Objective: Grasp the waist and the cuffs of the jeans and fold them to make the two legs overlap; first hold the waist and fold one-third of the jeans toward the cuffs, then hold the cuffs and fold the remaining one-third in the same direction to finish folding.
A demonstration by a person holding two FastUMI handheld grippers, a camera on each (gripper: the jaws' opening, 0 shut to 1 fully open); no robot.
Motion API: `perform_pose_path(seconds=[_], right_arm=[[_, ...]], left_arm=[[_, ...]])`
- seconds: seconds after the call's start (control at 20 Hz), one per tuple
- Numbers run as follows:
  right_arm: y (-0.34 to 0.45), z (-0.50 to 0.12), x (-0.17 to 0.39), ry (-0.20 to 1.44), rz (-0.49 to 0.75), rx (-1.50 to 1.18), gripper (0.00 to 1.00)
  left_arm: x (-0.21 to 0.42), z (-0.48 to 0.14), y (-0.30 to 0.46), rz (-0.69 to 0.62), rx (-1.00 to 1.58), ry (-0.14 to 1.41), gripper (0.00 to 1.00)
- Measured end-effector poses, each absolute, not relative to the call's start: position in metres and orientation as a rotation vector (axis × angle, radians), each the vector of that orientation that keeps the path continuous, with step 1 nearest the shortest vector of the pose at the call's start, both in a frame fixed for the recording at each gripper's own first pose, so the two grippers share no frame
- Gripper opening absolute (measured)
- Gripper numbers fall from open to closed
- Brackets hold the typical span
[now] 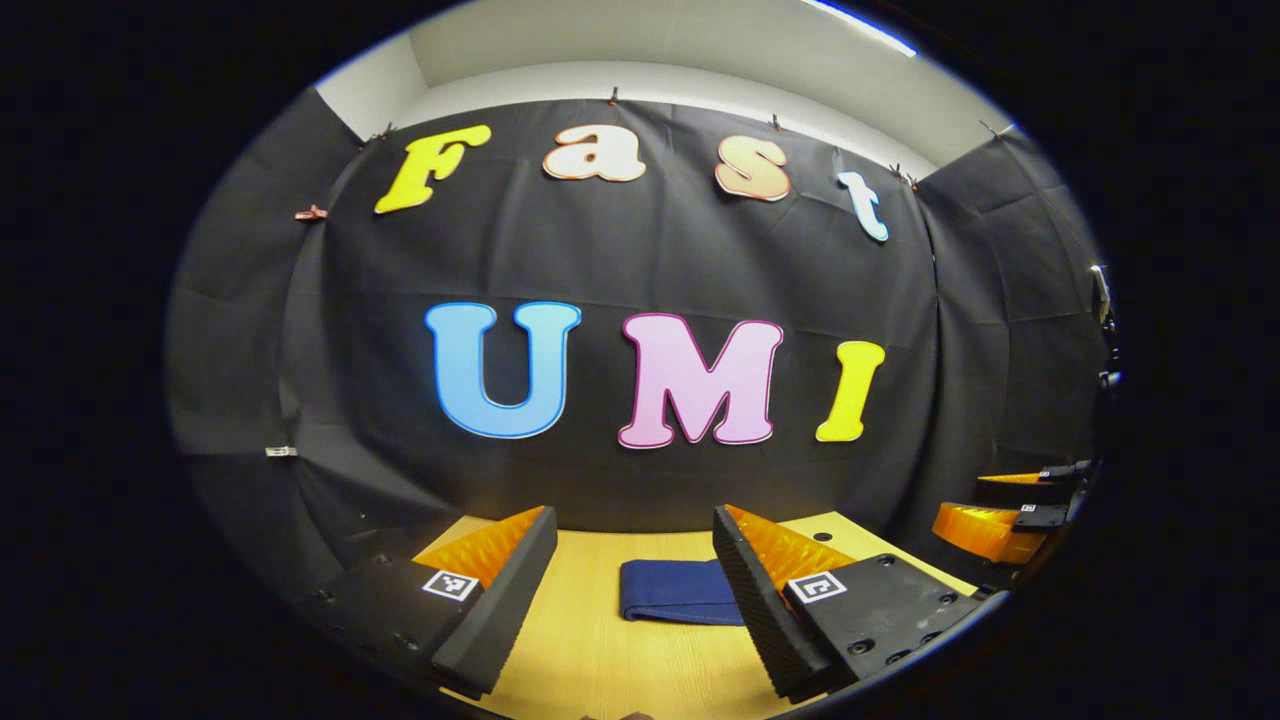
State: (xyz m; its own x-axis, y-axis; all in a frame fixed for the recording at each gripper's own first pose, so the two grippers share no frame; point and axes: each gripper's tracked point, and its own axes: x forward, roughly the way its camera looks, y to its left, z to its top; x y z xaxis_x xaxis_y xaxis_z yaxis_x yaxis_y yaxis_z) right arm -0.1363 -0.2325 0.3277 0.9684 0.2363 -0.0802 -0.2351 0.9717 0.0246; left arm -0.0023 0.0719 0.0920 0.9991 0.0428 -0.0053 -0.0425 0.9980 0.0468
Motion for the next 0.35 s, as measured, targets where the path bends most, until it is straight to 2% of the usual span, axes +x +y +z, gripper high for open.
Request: perform_pose_path(seconds=[0.15,0.2,0.25,0.35], right_arm=[[-0.208,0.32,-0.174,0.093,0.266,0.006,0.98],[-0.199,0.317,-0.183,0.102,0.275,0.004,0.98],[-0.194,0.314,-0.191,0.107,0.286,0.004,0.98],[-0.187,0.313,-0.203,0.107,0.296,-0.004,0.98]], left_arm=[[-0.04,0.074,0.079,0.035,0.039,0.024,0.96],[-0.05,0.068,0.081,0.035,0.044,0.035,0.92],[-0.058,0.062,0.085,0.032,0.044,0.044,0.96],[-0.07,0.057,0.088,0.025,0.018,0.056,0.96]])
